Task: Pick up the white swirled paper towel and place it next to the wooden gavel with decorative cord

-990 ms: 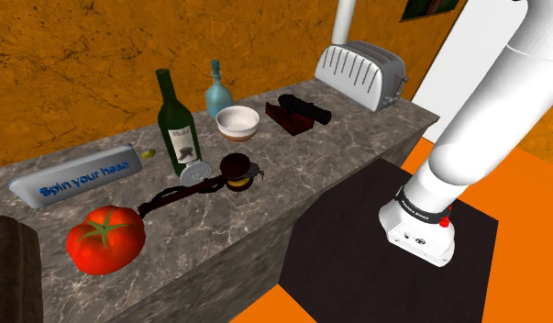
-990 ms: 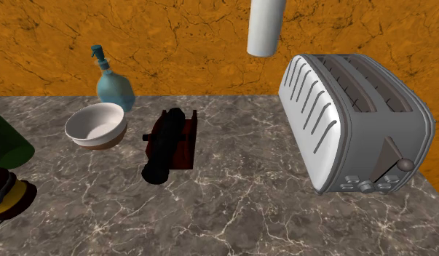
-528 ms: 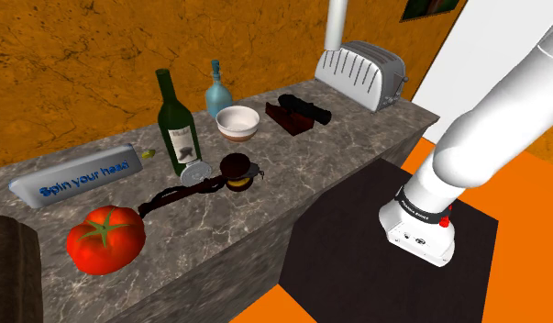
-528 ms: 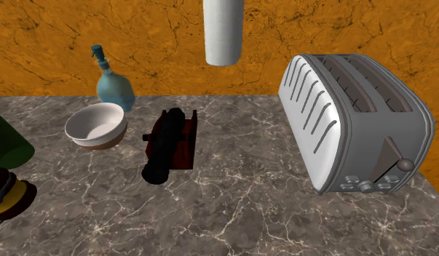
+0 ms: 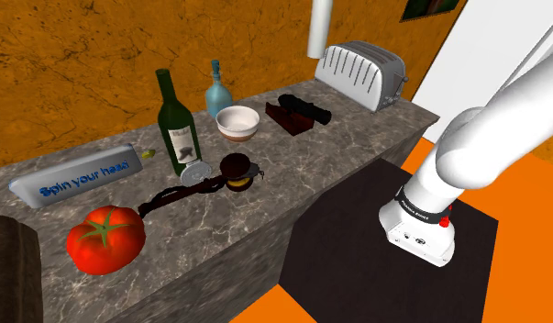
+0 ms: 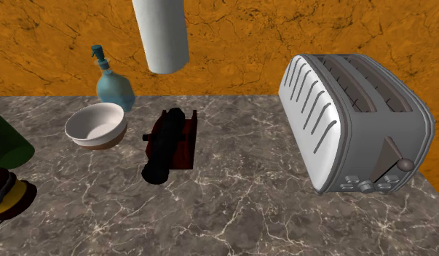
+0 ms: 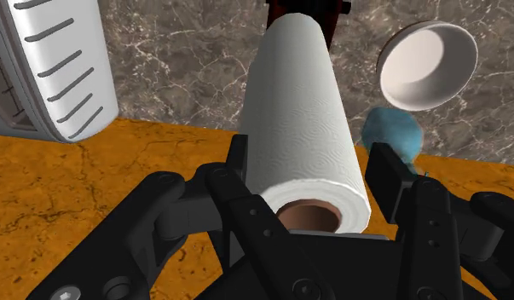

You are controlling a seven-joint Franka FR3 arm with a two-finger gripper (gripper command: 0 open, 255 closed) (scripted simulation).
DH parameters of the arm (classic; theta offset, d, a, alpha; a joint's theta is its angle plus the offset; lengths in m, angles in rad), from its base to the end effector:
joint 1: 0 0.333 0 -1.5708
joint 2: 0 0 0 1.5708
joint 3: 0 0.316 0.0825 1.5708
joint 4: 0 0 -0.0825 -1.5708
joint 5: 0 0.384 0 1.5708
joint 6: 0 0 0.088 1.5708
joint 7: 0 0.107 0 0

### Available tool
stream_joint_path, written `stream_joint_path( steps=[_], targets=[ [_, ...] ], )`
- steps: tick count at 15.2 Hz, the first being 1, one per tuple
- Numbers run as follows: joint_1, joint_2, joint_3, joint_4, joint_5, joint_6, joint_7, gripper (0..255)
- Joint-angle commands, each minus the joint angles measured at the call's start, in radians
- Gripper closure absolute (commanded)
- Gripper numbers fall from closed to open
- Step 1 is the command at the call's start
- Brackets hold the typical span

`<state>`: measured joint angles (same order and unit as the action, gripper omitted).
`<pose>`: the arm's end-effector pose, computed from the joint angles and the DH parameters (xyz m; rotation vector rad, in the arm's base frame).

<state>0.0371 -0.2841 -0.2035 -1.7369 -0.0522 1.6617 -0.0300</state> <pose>0.4625 -0.1000 0.6968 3.1036 -0.2095 0.3163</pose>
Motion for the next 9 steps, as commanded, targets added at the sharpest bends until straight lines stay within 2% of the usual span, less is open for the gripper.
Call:
stream_joint_path(
  steps=[1, 9],
  targets=[
    [0.014, -0.022, 0.034, -0.021, -0.005, -0.004, 0.050, 255],
    [0.074, -0.064, 0.176, -0.062, -0.003, -0.012, 0.250, 255]
  ],
)
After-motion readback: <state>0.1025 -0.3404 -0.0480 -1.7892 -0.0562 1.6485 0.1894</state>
